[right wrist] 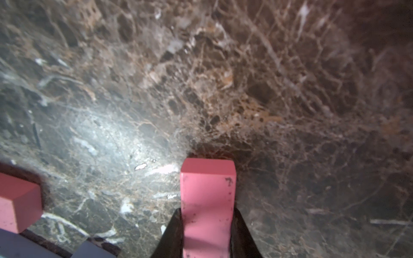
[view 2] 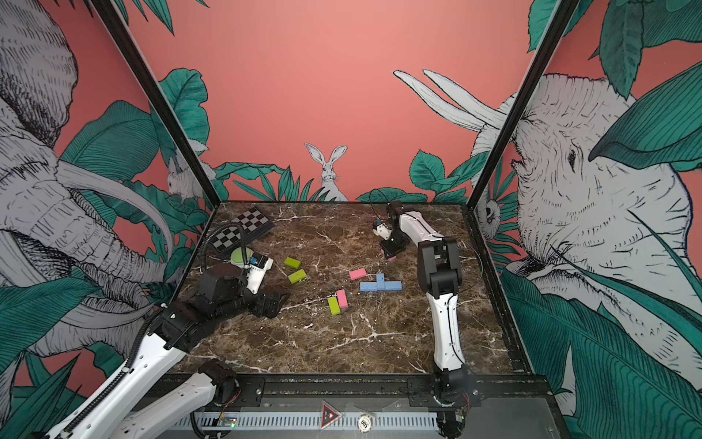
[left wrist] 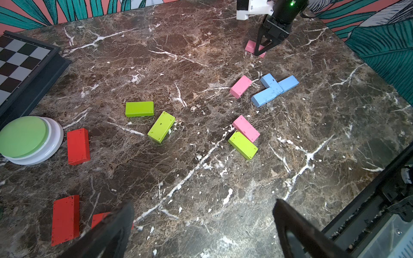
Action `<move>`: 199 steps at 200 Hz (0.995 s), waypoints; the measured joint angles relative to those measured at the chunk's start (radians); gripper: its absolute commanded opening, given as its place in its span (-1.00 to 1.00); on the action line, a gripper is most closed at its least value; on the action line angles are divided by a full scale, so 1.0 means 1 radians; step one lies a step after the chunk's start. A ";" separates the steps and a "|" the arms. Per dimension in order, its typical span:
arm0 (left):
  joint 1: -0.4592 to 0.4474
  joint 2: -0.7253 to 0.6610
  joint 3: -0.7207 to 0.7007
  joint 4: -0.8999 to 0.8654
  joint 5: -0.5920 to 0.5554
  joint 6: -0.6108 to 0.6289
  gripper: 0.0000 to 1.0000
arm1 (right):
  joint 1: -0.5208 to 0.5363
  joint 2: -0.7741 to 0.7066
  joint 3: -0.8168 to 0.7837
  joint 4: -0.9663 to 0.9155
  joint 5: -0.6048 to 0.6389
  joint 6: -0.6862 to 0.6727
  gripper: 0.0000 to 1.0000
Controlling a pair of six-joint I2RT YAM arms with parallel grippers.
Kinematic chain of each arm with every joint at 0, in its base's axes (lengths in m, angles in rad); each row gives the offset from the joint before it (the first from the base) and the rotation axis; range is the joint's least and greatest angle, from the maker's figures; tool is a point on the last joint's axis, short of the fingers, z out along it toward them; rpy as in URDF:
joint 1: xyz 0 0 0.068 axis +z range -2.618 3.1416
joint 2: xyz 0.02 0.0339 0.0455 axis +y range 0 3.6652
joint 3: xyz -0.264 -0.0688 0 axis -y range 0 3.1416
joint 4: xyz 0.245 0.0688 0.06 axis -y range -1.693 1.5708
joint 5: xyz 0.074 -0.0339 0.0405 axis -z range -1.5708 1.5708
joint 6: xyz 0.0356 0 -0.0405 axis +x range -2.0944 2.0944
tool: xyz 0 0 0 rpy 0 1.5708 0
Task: Assemble the letter t with building blocks
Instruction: Pick up the building block from the center of the board, then assemble the building block at the center of the board.
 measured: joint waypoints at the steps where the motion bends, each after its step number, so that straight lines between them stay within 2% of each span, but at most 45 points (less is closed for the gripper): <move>1: 0.000 0.000 0.000 0.000 0.000 0.000 0.98 | 0.000 0.000 0.000 0.000 0.000 0.000 -0.69; 24: 0.000 0.000 0.000 0.000 0.000 0.000 0.98 | 0.000 -0.031 -0.053 0.037 0.001 0.037 -0.73; 52: 0.000 0.000 0.000 0.000 0.000 0.000 0.98 | 0.001 -0.139 -0.184 0.091 0.012 0.119 -0.74; 134: 0.000 -0.002 0.000 0.000 0.000 0.000 0.98 | 0.002 -0.713 -0.622 0.213 0.053 0.459 -0.72; 199: 0.000 -0.007 0.000 0.000 0.000 0.000 0.98 | 0.060 -1.012 -0.985 0.222 0.053 0.698 -0.73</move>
